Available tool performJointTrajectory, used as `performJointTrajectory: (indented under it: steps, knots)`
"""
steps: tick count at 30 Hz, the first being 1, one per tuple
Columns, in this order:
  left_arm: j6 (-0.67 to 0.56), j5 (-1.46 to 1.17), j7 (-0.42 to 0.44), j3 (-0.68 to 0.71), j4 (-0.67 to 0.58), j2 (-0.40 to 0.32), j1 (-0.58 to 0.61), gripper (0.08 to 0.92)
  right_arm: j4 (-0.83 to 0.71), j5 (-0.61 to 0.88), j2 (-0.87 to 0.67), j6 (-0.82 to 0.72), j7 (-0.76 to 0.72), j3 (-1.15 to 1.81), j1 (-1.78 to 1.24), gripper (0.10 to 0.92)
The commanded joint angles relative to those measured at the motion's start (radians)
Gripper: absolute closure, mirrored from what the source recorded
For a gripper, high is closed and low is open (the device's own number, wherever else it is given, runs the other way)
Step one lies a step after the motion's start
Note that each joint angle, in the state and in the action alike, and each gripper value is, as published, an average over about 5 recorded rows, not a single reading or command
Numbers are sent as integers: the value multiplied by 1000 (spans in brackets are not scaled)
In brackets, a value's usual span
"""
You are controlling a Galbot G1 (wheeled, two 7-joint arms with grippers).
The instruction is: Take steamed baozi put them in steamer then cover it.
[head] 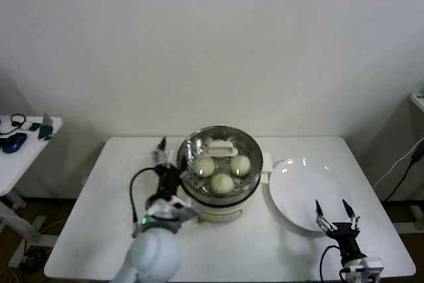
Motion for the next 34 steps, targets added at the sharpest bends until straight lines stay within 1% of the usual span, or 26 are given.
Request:
performJointTrajectory:
  steps: [1, 5, 9, 13, 16, 19, 34]
  knots:
    - [-545, -870, -195, -518, -42, 3, 271, 177, -1, -46, 33, 8, 1, -11, 10, 203]
    - [-762, -924, -197, -561, 72, -2, 364, 177, -26, -48, 28, 16, -5, -18, 17, 203]
    - [-889, -965, -198, -541, 191, 0, 413, 177, -37, -47, 12, 16, -6, -28, 17, 203]
    - [-990, -971, -187, -509, 311, -1, 414, 177, -41, -45, 5, 15, -5, -34, 16, 203]
    - [-1012, -973, -172, -490, 369, -6, 402, 177, -41, -45, 4, 15, -6, -37, 16, 203]
    - [-1012, -969, -159, -481, 393, -13, 391, 177, -36, -46, 2, 15, -8, -39, 14, 203]
    - [-972, -967, -120, -480, 379, -25, 389, 177, -28, -45, -7, 23, -24, -46, 14, 203]
